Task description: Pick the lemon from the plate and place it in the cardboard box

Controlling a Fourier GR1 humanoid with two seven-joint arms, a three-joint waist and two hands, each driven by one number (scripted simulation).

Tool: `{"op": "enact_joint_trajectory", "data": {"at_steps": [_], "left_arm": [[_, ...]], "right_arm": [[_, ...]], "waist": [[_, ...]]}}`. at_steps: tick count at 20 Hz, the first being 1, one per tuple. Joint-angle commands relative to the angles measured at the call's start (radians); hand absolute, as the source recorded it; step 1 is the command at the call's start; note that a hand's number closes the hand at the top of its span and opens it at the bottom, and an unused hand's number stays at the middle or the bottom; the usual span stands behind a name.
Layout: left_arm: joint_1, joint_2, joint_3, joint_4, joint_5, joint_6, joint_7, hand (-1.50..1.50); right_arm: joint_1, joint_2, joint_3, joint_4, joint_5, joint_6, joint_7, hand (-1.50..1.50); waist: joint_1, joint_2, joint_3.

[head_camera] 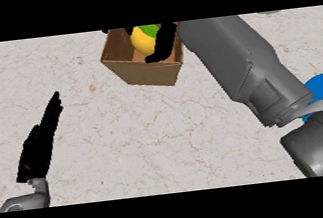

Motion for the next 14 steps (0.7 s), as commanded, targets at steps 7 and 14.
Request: {"op": "enact_joint_trajectory", "data": {"at_steps": [7, 14], "left_arm": [[0.004, -0.008, -0.013, -0.007, 0.000, -0.012, -0.001, 0.00], [0.012, -0.018, -0.032, 0.002, -0.014, -0.010, -0.014, 0.00]], "right_arm": [[0.021, 0.064, -0.003, 0.079, -0.035, -0.062, 0.071, -1.50], [0.043, 0.064, -0.188, 0.074, -0.226, -0.112, 0.087, -1.50]], "waist": [[0.031, 0.004, 0.000], [0.034, 0.010, 0.000]]}}
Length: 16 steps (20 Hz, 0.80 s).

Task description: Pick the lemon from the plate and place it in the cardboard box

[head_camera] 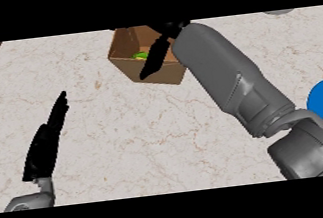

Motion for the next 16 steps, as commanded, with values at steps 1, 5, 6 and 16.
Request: {"op": "enact_joint_trajectory", "data": {"at_steps": [1, 5, 6, 16], "left_arm": [[-0.019, 0.005, 0.011, -0.005, 0.011, -0.007, 0.023, 0.00], [-0.023, -0.003, 0.006, -0.001, -0.004, 0.010, 0.012, 0.00], [-0.004, 0.001, 0.005, -0.001, 0.003, -0.002, -0.001, 0.00], [-0.049, 0.007, 0.016, 0.010, 0.007, -0.004, -0.001, 0.00]], "right_arm": [[-0.007, 0.002, -0.119, -0.006, -0.116, -0.023, 0.033, -1.50], [-0.012, -0.036, -0.210, -0.003, -0.205, 0.022, 0.050, -1.50], [-0.014, -0.054, -0.234, 0.000, -0.229, 0.051, 0.051, -1.50], [0.033, -0.292, -0.360, 0.009, -0.336, 0.058, 0.123, -1.50]], "waist": [[-0.010, 0.002, 0.001], [-0.012, 0.006, 0.000], [-0.007, 0.007, 0.000], [0.011, 0.031, 0.001]]}}
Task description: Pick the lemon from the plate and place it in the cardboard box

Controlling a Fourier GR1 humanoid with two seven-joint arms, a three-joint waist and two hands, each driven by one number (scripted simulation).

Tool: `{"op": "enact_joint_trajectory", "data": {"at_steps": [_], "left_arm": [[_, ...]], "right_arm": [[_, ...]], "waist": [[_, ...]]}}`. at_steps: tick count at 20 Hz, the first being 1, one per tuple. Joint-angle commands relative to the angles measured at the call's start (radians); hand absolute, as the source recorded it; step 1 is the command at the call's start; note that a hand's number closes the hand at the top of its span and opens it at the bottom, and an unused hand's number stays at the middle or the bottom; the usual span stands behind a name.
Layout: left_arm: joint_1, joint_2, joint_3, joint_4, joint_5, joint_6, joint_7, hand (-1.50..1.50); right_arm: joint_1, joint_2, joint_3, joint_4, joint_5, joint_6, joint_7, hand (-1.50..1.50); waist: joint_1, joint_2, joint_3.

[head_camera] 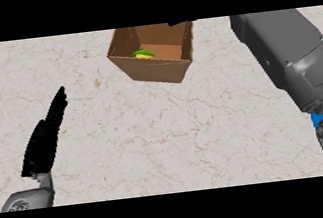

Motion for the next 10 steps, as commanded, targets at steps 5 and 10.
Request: {"op": "enact_joint_trajectory", "data": {"at_steps": [5, 10], "left_arm": [[0.000, -0.010, -0.013, 0.012, -0.008, 0.002, -0.031, 0.00], [-0.018, -0.005, -0.018, -0.028, -0.002, -0.009, -0.008, 0.00]], "right_arm": [[0.077, -0.194, -0.058, -0.002, -0.048, 0.103, -0.018, -1.50], [0.088, -0.274, -0.047, -0.009, -0.035, 0.196, -0.029, -1.50]], "waist": [[0.016, 0.021, 0.003], [0.039, 0.022, 0.005]]}}
